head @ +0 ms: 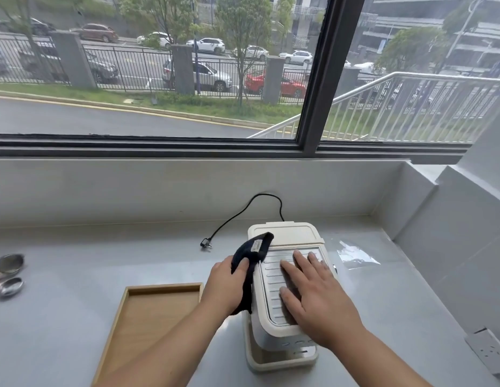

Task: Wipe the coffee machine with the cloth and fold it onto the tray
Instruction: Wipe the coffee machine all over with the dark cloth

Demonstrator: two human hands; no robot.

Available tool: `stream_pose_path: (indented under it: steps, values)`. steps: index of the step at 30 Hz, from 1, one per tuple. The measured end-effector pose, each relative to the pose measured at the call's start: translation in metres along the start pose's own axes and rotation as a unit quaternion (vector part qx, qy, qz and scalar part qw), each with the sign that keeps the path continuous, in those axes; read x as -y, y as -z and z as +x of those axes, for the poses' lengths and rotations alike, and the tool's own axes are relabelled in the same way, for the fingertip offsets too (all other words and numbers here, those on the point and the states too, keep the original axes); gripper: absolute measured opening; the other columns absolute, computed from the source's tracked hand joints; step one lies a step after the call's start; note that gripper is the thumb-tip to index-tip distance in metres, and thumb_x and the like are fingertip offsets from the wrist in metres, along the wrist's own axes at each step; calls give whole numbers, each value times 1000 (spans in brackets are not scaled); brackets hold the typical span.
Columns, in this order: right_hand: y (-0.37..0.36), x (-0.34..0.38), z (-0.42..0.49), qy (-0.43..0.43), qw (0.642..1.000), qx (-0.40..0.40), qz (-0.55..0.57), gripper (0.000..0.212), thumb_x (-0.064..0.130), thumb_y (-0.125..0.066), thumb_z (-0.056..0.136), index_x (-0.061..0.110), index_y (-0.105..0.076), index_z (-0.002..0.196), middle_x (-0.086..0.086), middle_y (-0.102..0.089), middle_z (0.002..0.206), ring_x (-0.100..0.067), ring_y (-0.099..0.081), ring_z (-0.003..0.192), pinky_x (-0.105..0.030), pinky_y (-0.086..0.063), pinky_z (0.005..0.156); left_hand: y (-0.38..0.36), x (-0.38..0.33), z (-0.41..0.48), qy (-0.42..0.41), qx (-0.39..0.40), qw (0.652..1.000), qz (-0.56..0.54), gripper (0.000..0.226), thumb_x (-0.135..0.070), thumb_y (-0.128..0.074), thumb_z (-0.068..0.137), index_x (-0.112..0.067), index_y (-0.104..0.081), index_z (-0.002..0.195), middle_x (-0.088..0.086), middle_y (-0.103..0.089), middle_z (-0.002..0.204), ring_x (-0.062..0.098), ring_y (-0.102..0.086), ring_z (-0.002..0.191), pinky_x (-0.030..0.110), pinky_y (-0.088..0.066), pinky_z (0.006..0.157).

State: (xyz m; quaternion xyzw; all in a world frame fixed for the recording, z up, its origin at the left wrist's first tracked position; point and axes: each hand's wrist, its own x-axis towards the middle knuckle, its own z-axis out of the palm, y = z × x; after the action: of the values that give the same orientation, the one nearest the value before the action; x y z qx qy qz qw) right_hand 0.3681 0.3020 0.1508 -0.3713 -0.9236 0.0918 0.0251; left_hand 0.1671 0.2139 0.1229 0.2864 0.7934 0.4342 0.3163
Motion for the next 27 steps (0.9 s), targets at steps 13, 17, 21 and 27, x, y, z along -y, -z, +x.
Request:
stream_pose_path:
  steps: [13, 17, 21, 27]
  values:
    - [0, 0, 4, 3, 999, 29, -36, 73, 77, -8, 93, 52, 5, 161, 12, 11, 173, -17, 21, 157, -43, 18, 125, -6, -30, 48, 9, -25, 971, -240, 14, -30, -57, 102, -33, -65, 114, -3, -76, 111, 23, -70, 107, 52, -56, 100]
    - [-2, 0, 4, 2, 999, 28, -41, 73, 78, -8, 93, 53, 4, 160, 13, 10, 173, -16, 22, 157, -43, 16, 126, -8, -16, 62, 32, 18, 955, -294, 23, -20, -56, 101, -29, -70, 118, 4, -78, 114, 27, -73, 101, 35, -58, 75]
    - [-2, 1, 4, -2, 999, 29, -45, 73, 79, -6, 92, 54, 6, 160, 14, 12, 173, -15, 23, 157, -43, 15, 126, -16, 6, 71, 65, 39, 948, -308, 23, -19, -60, 100, -24, -72, 118, 10, -80, 109, 26, -70, 89, 31, -48, 62]
    - [1, 2, 5, -5, 999, 35, -40, 74, 78, -9, 91, 54, 3, 160, 13, 10, 173, -15, 20, 157, -45, 12, 127, -39, 45, 79, 114, 49, 947, -297, 23, -18, -60, 97, -20, -74, 115, 10, -80, 105, 29, -72, 85, 35, -52, 67]
